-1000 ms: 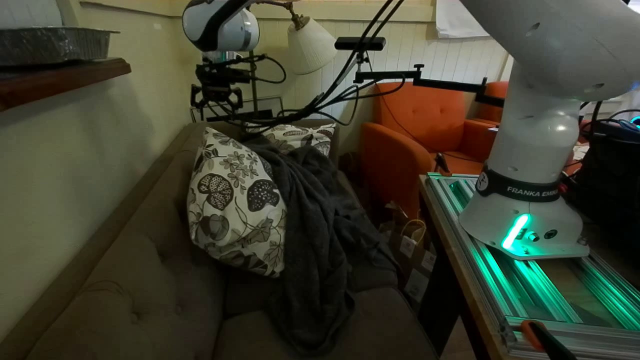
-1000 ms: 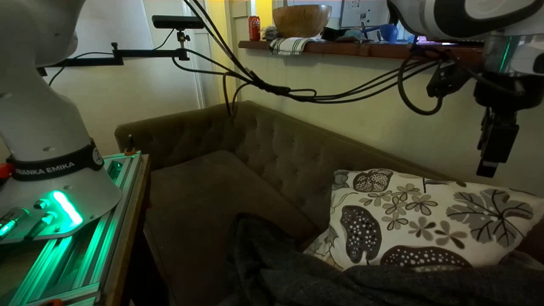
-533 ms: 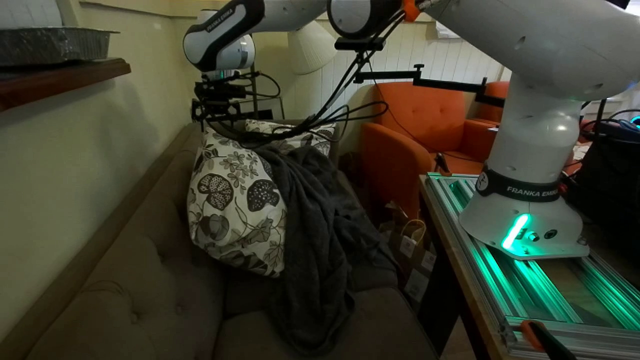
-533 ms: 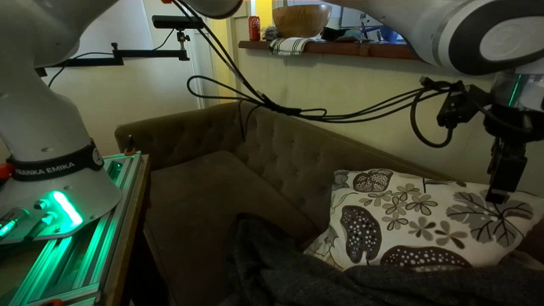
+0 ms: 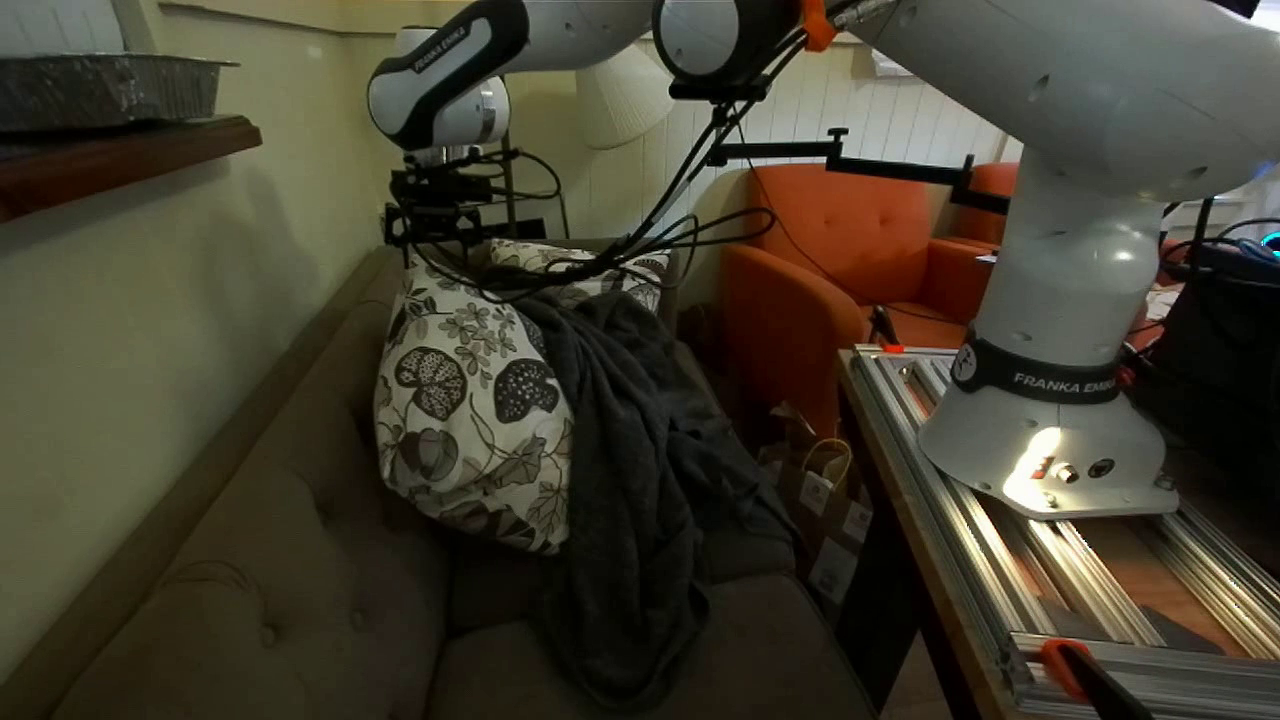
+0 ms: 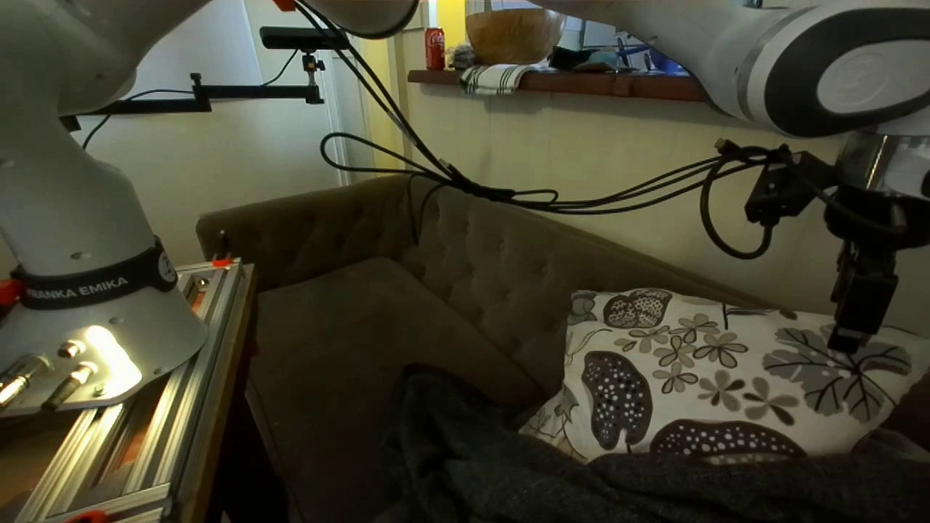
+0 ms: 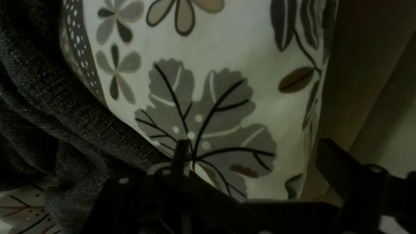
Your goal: Push the pillow on the left to the left.
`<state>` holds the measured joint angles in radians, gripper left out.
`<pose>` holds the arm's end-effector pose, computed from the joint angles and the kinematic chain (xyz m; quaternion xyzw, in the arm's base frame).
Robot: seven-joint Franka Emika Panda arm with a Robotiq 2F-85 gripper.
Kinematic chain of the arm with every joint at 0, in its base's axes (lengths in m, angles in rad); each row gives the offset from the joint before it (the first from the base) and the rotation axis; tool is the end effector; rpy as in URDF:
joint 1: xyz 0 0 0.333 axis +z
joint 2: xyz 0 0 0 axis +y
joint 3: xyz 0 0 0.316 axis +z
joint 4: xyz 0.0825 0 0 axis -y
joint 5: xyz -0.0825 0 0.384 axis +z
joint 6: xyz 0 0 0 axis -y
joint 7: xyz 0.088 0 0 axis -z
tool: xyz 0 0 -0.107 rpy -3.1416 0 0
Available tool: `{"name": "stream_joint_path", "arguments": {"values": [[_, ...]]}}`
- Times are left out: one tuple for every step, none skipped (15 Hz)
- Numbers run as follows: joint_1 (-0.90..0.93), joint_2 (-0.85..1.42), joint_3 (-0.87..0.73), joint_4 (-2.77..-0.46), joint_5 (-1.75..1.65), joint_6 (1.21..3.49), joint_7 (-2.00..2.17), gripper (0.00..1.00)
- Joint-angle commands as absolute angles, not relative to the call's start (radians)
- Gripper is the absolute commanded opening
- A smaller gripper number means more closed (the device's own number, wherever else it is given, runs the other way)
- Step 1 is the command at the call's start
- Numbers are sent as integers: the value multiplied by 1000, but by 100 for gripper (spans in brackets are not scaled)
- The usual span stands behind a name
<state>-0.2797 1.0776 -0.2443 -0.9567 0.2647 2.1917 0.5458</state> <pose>0.7360 -0.3223 0.2318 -0.8593 0.5032 -0.0902 0.0137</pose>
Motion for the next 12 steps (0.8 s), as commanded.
{"name": "stream_joint_path", "arguments": {"values": [[-269,1137,-262,-900,255,2202,595,100],[-265,1154,-265,-884,251,2207,600,100],[-279,1171,-241,-860,228,2204,615,100],[-278,1187,-242,-842,221,2208,623,100],[-277,1201,-243,-827,211,2204,632,100],[-280,1213,-241,-810,205,2197,635,97],[-280,1227,-245,-796,192,2199,644,73],[-282,1235,-245,-784,184,2194,649,72],[-269,1239,-268,-786,199,2193,649,70],[-269,1245,-271,-778,201,2190,660,61],[-269,1247,-274,-772,207,2180,678,54],[-271,1247,-270,-767,214,2167,688,47]]}}
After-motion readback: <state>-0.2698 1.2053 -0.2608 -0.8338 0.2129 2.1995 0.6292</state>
